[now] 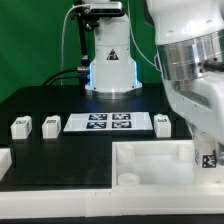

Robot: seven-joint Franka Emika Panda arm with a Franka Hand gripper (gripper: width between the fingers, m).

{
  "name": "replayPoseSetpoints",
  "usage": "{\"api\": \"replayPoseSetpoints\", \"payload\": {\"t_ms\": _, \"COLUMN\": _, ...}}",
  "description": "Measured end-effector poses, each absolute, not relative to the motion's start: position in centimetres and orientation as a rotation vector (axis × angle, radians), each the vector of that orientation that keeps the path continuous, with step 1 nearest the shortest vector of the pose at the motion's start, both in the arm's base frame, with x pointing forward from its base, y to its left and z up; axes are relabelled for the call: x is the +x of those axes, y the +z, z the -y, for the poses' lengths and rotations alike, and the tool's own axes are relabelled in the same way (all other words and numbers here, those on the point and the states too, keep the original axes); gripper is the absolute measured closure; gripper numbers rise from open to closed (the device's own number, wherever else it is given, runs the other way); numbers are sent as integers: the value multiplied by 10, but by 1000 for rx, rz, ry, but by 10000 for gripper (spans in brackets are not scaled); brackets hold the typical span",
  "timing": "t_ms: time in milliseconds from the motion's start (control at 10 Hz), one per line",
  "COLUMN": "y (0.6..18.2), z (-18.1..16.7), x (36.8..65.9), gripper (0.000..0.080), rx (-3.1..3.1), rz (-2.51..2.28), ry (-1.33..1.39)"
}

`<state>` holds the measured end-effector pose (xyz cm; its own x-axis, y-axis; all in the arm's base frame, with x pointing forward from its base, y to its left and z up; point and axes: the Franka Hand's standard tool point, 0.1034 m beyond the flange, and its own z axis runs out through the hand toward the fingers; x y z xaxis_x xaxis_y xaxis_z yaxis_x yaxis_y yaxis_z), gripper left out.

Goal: Assemble one leg

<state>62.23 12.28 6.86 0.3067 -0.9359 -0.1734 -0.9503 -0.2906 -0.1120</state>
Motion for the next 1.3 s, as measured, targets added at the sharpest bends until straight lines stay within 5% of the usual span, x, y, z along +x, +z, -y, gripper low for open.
{"api": "replayPoseSetpoints", "payload": {"t_ms": 800, "y": 74, "z": -120, "x": 627, "gripper": 150, "rx": -3014, "rz": -300, "ry": -80}}
{"api": "replayPoseSetpoints", "payload": {"t_ms": 1100, "y": 73, "z": -121, "x": 627, "gripper": 177, "rx": -3010, "rz": -308, "ry": -90}}
{"api": "replayPoseSetpoints", "payload": {"t_ms": 1300, "y": 73, "z": -119, "x": 627, "gripper": 495, "rx": -2995, "rz": -423, "ry": -83}}
